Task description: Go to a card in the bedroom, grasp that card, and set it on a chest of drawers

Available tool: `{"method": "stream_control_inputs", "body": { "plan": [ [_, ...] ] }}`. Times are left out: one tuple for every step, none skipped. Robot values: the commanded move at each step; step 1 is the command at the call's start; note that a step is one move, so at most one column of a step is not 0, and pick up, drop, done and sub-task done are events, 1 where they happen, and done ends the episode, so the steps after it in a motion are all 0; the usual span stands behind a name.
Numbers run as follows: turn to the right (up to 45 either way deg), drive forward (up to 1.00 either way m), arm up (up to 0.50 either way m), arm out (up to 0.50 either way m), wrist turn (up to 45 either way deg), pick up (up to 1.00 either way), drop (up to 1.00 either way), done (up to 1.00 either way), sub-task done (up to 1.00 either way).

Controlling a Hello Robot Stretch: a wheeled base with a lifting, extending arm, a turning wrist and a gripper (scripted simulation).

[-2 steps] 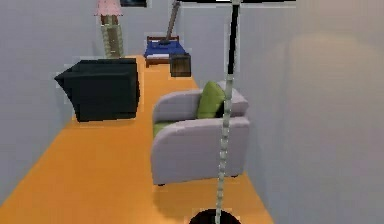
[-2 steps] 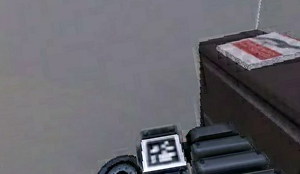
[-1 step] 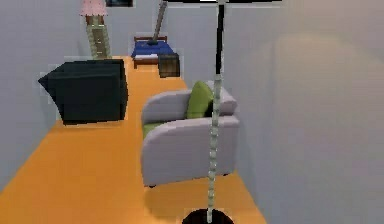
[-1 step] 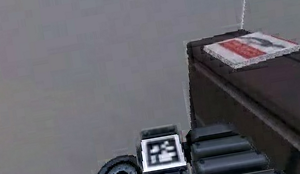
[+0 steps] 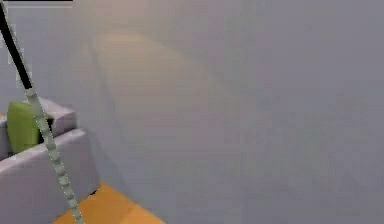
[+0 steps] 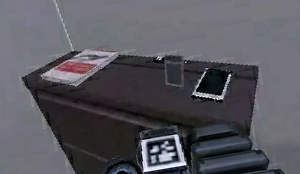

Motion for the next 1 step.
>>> {"method": "stream_control_inputs", "body": {
  "plan": [
    [45.0, 0.00, 0.00, 0.00, 0.0, 0.00, 0.00, 0.00, 0.00]
  ]
}}
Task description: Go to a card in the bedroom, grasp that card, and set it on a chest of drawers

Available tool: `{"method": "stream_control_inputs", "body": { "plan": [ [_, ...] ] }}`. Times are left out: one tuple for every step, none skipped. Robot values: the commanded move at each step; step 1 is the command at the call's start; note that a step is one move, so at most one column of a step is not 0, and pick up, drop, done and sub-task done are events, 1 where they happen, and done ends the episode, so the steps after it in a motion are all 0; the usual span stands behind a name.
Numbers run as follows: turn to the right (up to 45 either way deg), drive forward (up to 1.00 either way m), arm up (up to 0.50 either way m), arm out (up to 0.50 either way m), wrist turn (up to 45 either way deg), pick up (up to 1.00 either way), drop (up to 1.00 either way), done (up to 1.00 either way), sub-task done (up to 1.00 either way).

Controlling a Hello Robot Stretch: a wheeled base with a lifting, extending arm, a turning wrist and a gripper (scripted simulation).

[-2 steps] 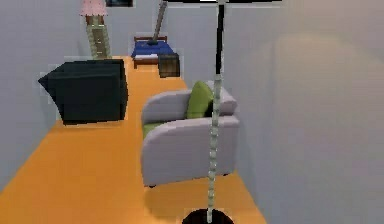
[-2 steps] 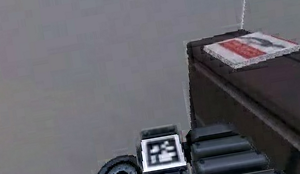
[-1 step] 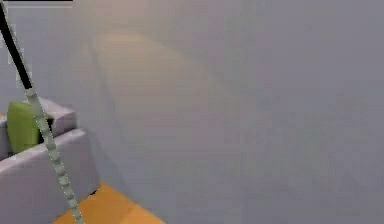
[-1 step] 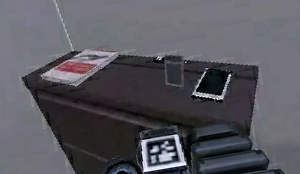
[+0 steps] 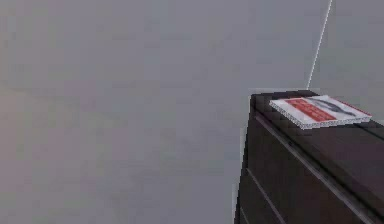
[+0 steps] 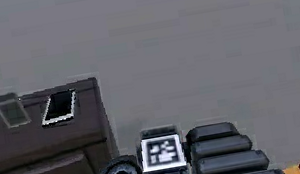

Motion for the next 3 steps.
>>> {"method": "stream_control_inputs", "body": {
  "plan": [
    [6.0, 0.00, 0.00, 0.00, 0.0, 0.00, 0.00, 0.00, 0.00],
    [0.0, 0.15, 0.00, 0.00, 0.0, 0.00, 0.00, 0.00, 0.00],
    [0.0, 0.00, 0.00, 0.00, 0.0, 0.00, 0.00, 1.00, 0.00]
  ]
}}
